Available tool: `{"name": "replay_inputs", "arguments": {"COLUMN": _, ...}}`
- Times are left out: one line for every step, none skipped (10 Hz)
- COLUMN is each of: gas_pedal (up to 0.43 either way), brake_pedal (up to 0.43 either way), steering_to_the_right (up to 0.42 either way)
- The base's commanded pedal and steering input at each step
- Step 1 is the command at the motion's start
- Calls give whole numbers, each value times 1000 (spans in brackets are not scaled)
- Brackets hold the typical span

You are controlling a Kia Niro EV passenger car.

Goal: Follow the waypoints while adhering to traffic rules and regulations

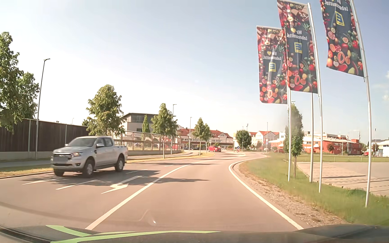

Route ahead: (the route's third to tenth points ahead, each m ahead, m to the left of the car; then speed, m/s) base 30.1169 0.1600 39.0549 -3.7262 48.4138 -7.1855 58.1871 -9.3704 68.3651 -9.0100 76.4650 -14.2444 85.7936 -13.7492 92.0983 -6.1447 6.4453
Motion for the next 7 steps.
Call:
{"name": "replay_inputs", "arguments": {"gas_pedal": 169, "brake_pedal": 0, "steering_to_the_right": 14}}
{"name": "replay_inputs", "arguments": {"gas_pedal": 157, "brake_pedal": 0, "steering_to_the_right": 14}}
{"name": "replay_inputs", "arguments": {"gas_pedal": 157, "brake_pedal": 0, "steering_to_the_right": 14}}
{"name": "replay_inputs", "arguments": {"gas_pedal": 157, "brake_pedal": 0, "steering_to_the_right": 14}}
{"name": "replay_inputs", "arguments": {"gas_pedal": 157, "brake_pedal": 0, "steering_to_the_right": 16}}
{"name": "replay_inputs", "arguments": {"gas_pedal": 157, "brake_pedal": 0, "steering_to_the_right": 18}}
{"name": "replay_inputs", "arguments": {"gas_pedal": 157, "brake_pedal": 0, "steering_to_the_right": 19}}
